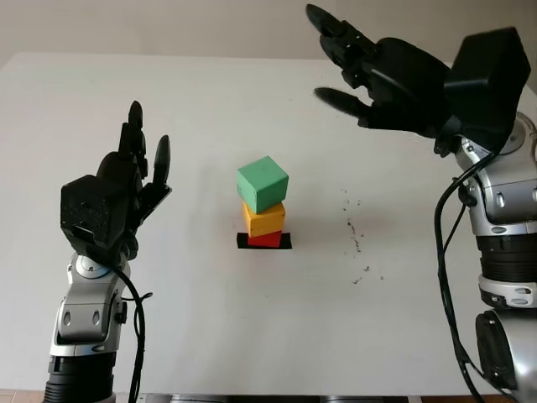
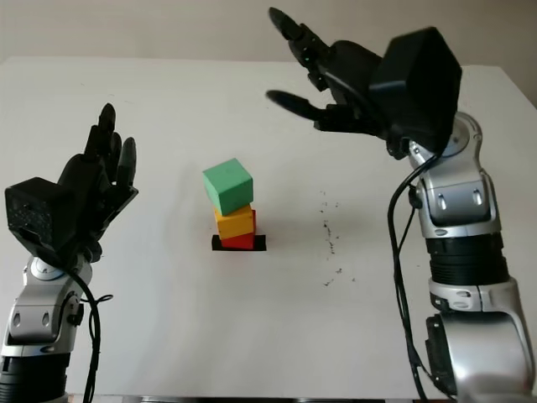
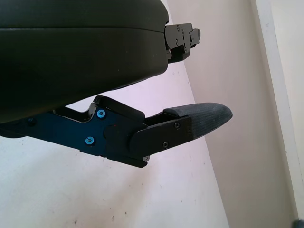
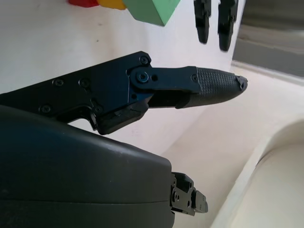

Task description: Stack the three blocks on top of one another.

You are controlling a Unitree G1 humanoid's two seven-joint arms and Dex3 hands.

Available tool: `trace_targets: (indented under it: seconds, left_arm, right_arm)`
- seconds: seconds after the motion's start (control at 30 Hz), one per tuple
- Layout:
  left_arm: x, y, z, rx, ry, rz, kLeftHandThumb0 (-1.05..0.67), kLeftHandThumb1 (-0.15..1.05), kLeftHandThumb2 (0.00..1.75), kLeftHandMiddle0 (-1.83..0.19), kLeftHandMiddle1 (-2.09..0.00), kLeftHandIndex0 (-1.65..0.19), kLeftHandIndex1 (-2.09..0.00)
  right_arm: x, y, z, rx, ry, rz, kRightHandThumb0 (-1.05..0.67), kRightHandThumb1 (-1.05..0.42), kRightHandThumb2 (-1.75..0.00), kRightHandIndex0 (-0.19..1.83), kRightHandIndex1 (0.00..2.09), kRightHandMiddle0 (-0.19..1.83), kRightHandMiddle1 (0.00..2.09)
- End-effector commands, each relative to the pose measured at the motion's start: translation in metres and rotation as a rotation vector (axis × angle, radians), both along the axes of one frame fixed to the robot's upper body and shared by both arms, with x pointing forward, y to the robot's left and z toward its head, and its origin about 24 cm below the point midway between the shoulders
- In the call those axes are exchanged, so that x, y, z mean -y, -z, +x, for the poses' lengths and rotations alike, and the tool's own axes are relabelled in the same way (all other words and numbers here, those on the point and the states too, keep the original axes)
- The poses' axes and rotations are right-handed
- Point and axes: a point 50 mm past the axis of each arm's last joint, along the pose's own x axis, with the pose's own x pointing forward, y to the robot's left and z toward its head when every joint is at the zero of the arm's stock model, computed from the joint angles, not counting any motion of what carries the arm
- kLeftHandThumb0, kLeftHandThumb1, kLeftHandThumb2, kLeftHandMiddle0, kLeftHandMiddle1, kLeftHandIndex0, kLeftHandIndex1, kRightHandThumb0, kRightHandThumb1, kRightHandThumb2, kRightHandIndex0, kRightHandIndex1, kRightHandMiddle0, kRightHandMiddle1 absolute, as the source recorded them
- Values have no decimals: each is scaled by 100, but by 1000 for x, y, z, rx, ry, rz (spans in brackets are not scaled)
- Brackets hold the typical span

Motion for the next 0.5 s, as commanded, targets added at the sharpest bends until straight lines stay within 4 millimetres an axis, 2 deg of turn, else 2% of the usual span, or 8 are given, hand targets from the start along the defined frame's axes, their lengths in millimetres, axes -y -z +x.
trace_targets:
  seconds: [0.0, 0.2, 0.47]
  left_arm:
    - [-2, 0, -1, 2, 3, 5, -70, 105, 67, 18, -5, 17, -4]
    - [-2, 1, 1, 0, 21, -33, -70, 105, 67, 19, -1, 19, -3]
    - [-1, 3, 2, 14, -3, -15, -72, 105, 67, 17, -3, 17, -3]
  right_arm:
    - [0, 14, 0, -32, 22, 52, -73, -105, -54, -19, 0, -19, 0]
    - [0, 50, 1, -95, 122, 193, -72, -105, -58, -19, 0, -19, 0]
    - [-11, 74, 3, -123, 197, 288, -71, -105, -65, -19, 0, -19, 0]
